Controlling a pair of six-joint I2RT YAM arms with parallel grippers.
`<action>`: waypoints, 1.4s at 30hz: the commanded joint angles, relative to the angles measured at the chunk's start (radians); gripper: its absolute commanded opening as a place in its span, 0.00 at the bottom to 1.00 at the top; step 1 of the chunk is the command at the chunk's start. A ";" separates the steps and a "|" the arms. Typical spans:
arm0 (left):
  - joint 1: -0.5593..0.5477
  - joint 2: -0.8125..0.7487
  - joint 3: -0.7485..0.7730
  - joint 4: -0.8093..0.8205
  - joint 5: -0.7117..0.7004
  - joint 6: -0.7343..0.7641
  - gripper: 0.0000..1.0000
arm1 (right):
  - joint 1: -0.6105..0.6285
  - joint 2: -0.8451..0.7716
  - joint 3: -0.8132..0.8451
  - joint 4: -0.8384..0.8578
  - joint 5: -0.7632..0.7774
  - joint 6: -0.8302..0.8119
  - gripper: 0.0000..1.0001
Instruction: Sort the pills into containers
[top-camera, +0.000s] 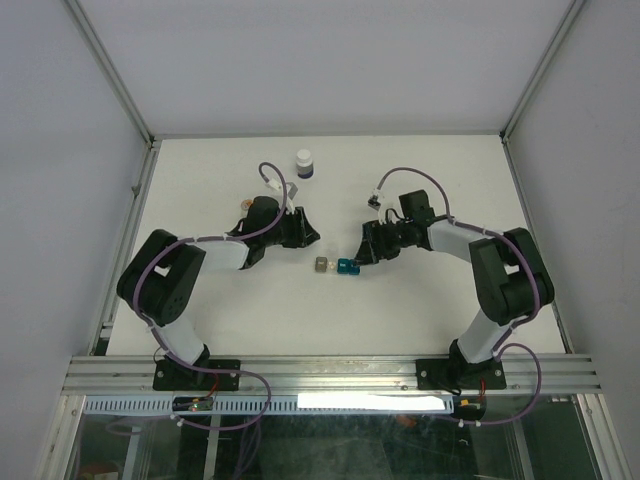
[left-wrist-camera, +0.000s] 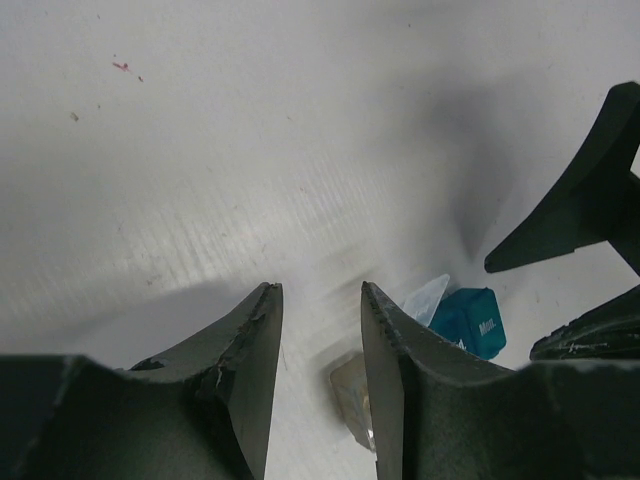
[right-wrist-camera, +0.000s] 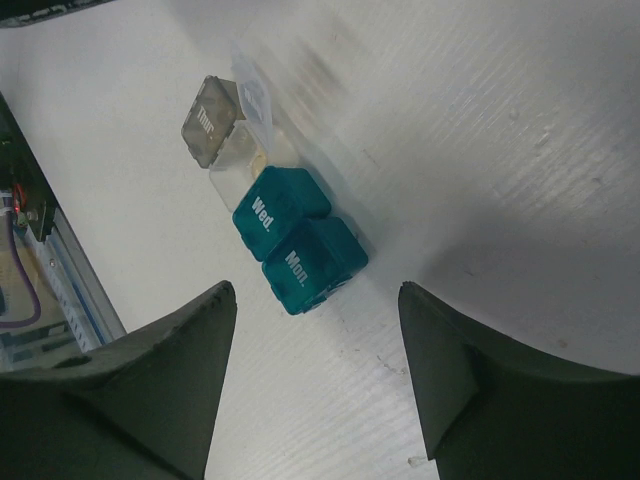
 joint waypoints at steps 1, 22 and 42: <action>0.004 0.048 0.092 0.036 0.026 -0.005 0.37 | 0.023 0.034 0.064 0.007 0.012 0.061 0.63; -0.007 0.151 0.151 0.042 0.224 -0.005 0.30 | 0.061 0.101 0.101 -0.029 0.133 0.091 0.51; -0.033 0.013 0.065 0.010 0.254 0.015 0.30 | 0.073 0.096 0.112 -0.049 0.212 0.076 0.43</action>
